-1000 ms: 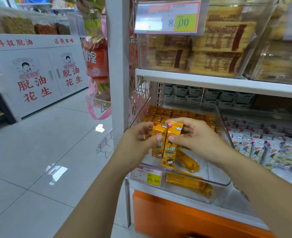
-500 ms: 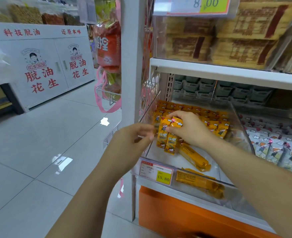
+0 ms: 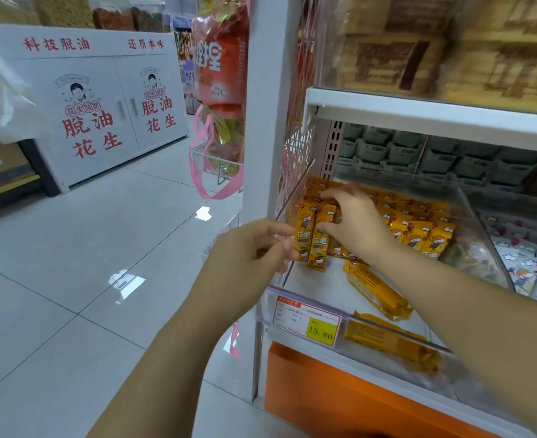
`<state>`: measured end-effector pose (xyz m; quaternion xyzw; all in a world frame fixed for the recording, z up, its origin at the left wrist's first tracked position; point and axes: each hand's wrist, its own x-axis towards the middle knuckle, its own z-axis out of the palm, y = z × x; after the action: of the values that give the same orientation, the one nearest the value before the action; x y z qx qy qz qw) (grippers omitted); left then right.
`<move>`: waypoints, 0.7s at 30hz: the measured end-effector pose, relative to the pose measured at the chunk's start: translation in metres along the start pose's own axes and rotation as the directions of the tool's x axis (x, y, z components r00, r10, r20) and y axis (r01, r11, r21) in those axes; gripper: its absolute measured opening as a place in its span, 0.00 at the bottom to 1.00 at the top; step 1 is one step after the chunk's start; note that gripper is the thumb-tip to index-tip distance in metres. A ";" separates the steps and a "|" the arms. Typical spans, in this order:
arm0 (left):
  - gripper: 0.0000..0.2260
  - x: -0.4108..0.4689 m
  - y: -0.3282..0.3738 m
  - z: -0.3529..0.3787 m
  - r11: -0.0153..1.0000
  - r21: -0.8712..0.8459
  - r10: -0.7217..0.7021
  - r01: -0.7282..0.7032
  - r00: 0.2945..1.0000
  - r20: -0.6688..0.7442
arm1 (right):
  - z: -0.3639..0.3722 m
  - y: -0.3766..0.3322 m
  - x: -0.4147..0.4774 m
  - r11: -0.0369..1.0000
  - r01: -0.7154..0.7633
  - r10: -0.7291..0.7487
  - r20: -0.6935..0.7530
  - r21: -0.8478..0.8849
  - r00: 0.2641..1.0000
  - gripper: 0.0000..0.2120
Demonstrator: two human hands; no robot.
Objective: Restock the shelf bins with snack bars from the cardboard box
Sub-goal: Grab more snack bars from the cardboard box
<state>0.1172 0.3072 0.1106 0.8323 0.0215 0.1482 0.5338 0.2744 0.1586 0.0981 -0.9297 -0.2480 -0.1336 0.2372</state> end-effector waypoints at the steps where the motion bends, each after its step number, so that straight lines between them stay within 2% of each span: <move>1: 0.07 0.000 0.000 0.000 1.000 0.000 -0.001 0.001 1.000 -0.001 | -0.002 0.003 -0.003 1.000 0.010 -0.010 -0.015 0.010 1.000 0.25; 3: 0.07 -0.002 0.001 0.001 1.000 0.007 -0.003 0.003 1.000 -0.008 | -0.009 0.007 -0.009 1.000 -0.007 0.007 -0.038 0.013 0.999 0.21; 5: 0.07 -0.003 0.002 0.002 0.999 0.038 -0.001 0.002 1.000 -0.014 | -0.017 0.010 -0.019 0.993 -0.103 0.108 0.090 -0.056 0.990 0.17; 6: 0.06 -0.003 0.003 0.003 0.998 0.057 0.001 0.000 1.000 -0.019 | -0.020 0.013 -0.024 0.974 -0.135 0.174 0.222 -0.180 0.959 0.17; 8: 0.06 -0.004 0.005 0.005 0.995 0.096 0.004 -0.002 1.000 -0.027 | -0.025 0.015 -0.035 0.894 -0.113 0.329 0.462 -0.434 0.824 0.19; 9: 0.06 -0.004 0.005 0.006 0.992 0.123 0.009 -0.005 1.000 -0.029 | -0.025 0.015 -0.041 0.859 -0.080 0.376 0.518 -0.505 0.768 0.19; 11: 0.07 -0.005 0.007 0.009 0.983 0.182 0.035 -0.028 0.999 -0.036 | -0.027 0.019 -0.048 0.839 -0.066 0.396 0.523 -0.540 0.755 0.18; 13: 0.07 -0.005 0.010 0.013 0.980 0.191 0.072 -0.060 0.996 -0.055 | -0.037 0.017 -0.053 0.878 -0.073 0.308 0.441 -0.473 0.843 0.16; 15: 0.07 -0.006 0.015 0.019 0.991 0.118 0.072 -0.065 0.996 -0.059 | -0.050 0.011 -0.058 0.958 -0.006 0.097 0.304 -0.286 0.948 0.13; 16: 0.06 -0.007 0.018 0.022 0.996 0.068 0.056 -0.052 0.997 -0.051 | -0.057 0.005 -0.062 0.985 0.064 -0.026 0.231 -0.160 0.973 0.13; 18: 0.08 -0.007 0.023 0.026 1.000 -0.027 0.012 -0.013 1.000 -0.026 | -0.069 -0.009 -0.071 0.973 0.230 -0.229 0.129 0.008 0.965 0.15; 21: 0.13 -0.005 0.027 0.027 0.989 -0.144 -0.037 0.037 0.999 0.003 | -0.074 -0.012 -0.081 0.930 0.366 -0.367 0.044 0.041 0.929 0.16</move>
<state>0.1163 0.2709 0.1231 0.7910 0.0264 0.1393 0.5951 0.1905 0.0979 0.1354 -0.8663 -0.4253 -0.1476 0.2166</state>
